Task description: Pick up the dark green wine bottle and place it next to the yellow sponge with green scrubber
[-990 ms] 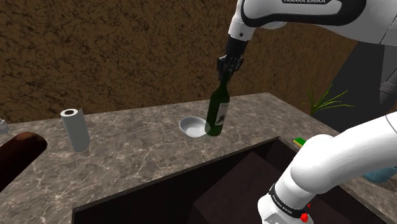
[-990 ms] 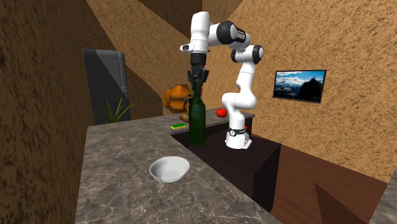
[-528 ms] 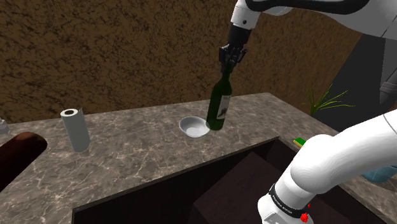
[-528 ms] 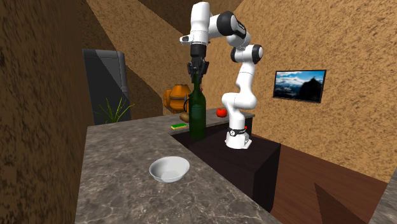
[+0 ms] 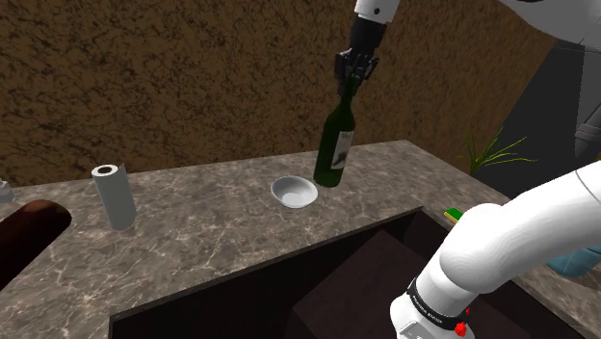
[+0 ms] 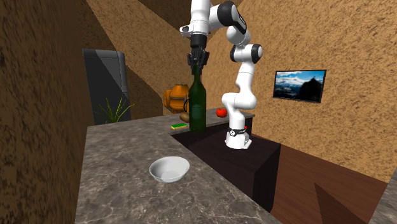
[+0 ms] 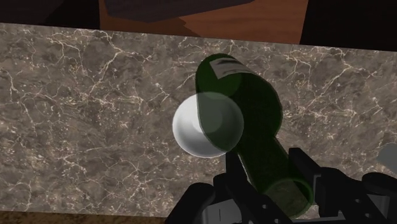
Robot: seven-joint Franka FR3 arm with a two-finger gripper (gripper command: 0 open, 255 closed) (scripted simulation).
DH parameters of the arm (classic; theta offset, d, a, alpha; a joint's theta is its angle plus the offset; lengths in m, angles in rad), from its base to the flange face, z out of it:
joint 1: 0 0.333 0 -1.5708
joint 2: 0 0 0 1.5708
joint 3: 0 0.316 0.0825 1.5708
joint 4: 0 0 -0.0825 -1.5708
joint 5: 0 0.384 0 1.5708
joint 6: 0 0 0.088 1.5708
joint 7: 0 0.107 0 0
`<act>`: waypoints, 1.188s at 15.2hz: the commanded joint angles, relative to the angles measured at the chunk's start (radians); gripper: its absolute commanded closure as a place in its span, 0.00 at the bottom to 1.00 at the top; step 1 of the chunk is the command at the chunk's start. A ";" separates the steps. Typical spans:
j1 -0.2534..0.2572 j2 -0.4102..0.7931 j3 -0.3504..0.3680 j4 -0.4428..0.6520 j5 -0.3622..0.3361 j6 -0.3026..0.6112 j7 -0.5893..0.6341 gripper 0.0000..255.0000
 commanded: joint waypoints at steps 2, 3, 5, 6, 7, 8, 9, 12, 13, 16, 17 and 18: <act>0.000 0.020 0.000 0.064 0.000 -0.043 0.000 1.00; 0.000 0.026 0.000 0.083 0.000 -0.057 0.000 1.00; 0.000 0.039 0.000 0.124 0.000 -0.084 0.000 1.00; 0.000 0.046 0.000 0.144 0.000 -0.098 0.000 1.00; 0.000 0.053 0.000 0.166 0.000 -0.112 0.000 1.00; 0.000 0.061 0.000 0.187 0.000 -0.126 0.000 1.00; 0.000 0.068 0.000 0.209 0.000 -0.140 0.000 1.00; 0.000 0.093 0.000 0.277 0.000 -0.183 0.000 1.00; 0.000 0.102 0.000 0.300 0.000 -0.198 0.000 1.00; 0.000 0.130 0.000 0.374 0.000 -0.243 0.000 1.00; 0.000 0.141 0.001 0.400 0.000 -0.259 0.000 1.00; 0.000 0.151 0.001 0.426 -0.001 -0.275 0.000 1.00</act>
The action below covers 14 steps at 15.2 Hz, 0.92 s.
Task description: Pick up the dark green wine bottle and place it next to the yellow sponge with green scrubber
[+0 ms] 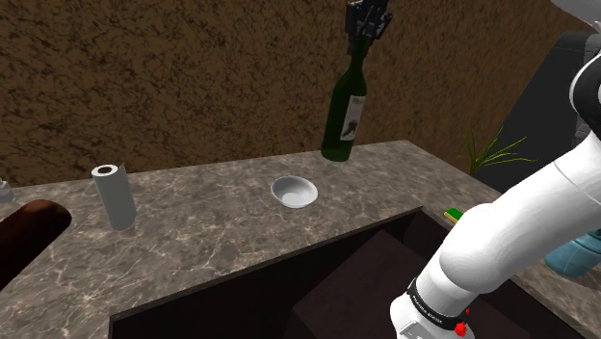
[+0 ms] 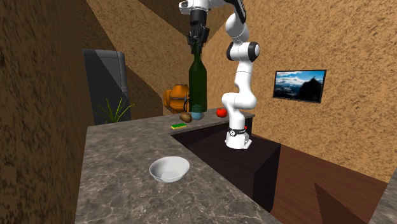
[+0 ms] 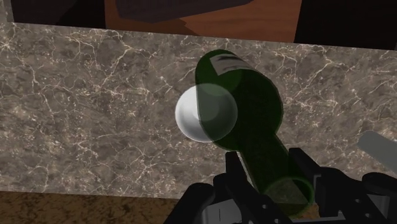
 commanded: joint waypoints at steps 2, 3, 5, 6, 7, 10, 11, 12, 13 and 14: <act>0.000 0.032 0.001 0.080 0.000 -0.048 0.001 1.00; 0.000 0.044 0.001 0.109 0.000 -0.065 0.001 1.00; 0.000 0.070 0.001 0.169 0.000 -0.100 0.001 1.00; 0.000 0.084 0.001 0.201 0.000 -0.118 0.001 1.00; 0.000 0.098 0.001 0.234 0.000 -0.136 0.001 1.00; 0.000 0.147 0.002 0.343 -0.001 -0.196 0.001 1.00; 0.000 0.166 0.002 0.384 -0.001 -0.218 0.001 1.00; 0.000 0.186 0.002 0.427 -0.001 -0.240 0.001 1.00; 0.001 0.206 0.002 0.467 -0.001 -0.262 0.001 1.00; -0.008 0.156 -0.011 0.390 -0.001 -0.234 -0.019 1.00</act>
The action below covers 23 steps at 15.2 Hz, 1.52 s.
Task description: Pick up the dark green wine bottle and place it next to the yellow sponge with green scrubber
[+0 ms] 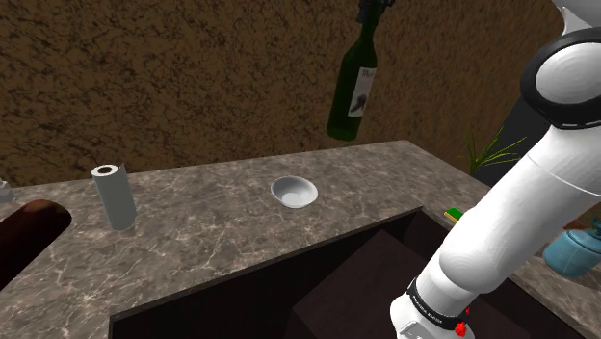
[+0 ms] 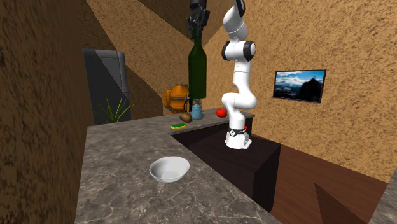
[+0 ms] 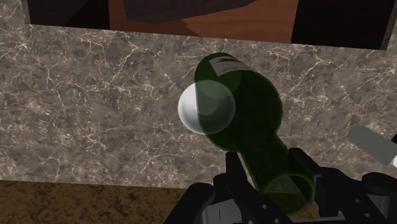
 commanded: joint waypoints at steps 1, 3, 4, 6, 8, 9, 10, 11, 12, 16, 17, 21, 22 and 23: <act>-0.012 -0.063 -0.018 -0.090 -0.001 0.028 -0.031 1.00; -0.026 -0.142 -0.043 -0.207 -0.005 0.066 -0.070 1.00; -0.031 -0.177 -0.056 -0.259 -0.010 0.082 -0.090 1.00; -0.043 -0.243 -0.082 -0.351 -0.020 0.110 -0.129 1.00; -0.053 -0.302 -0.108 -0.433 -0.033 0.133 -0.167 1.00; -0.059 -0.330 -0.122 -0.470 -0.040 0.143 -0.187 1.00; -0.064 -0.356 -0.136 -0.505 -0.048 0.153 -0.206 1.00; -0.069 -0.382 -0.150 -0.539 -0.057 0.162 -0.225 1.00; -0.074 -0.406 -0.164 -0.570 -0.066 0.170 -0.244 1.00; -0.094 -0.495 -0.224 -0.681 -0.109 0.199 -0.321 1.00; -0.099 -0.515 -0.239 -0.706 -0.120 0.205 -0.340 1.00; -0.119 -0.586 -0.305 -0.790 -0.171 0.229 -0.418 1.00; -0.125 -0.601 -0.322 -0.808 -0.185 0.234 -0.438 1.00; -0.130 -0.616 -0.340 -0.824 -0.199 0.240 -0.458 1.00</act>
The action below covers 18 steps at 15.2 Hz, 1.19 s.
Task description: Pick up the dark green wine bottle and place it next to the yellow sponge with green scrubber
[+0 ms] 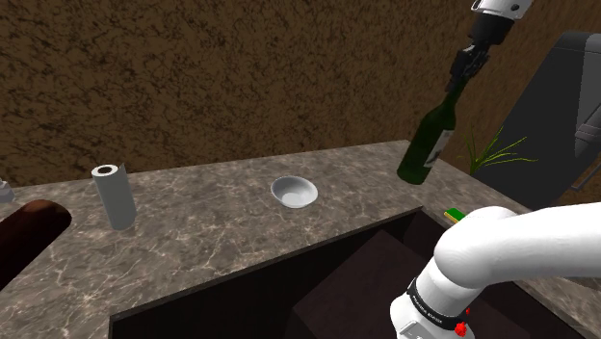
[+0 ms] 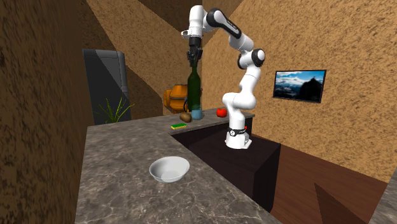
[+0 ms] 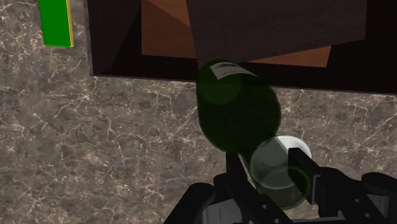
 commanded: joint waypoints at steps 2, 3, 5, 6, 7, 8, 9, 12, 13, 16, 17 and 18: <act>-0.014 -0.037 -0.053 -0.039 -0.041 0.013 -0.060 1.00; -0.019 -0.049 -0.072 -0.052 -0.056 0.019 -0.080 1.00; -0.028 -0.071 -0.111 -0.075 -0.086 0.030 -0.121 1.00; -0.033 -0.081 -0.131 -0.086 -0.101 0.036 -0.142 1.00; -0.037 -0.089 -0.151 -0.094 -0.117 0.041 -0.162 1.00; -0.041 -0.097 -0.172 -0.102 -0.133 0.047 -0.183 1.00; -0.045 -0.104 -0.193 -0.109 -0.148 0.054 -0.203 1.00; -0.054 -0.120 -0.259 -0.123 -0.195 0.073 -0.266 1.00; -0.057 -0.123 -0.282 -0.125 -0.210 0.080 -0.287 1.00; -0.060 -0.128 -0.353 -0.125 -0.255 0.102 -0.350 1.00; -0.060 -0.129 -0.377 -0.123 -0.269 0.110 -0.371 1.00; -0.059 -0.128 -0.403 -0.120 -0.284 0.118 -0.392 1.00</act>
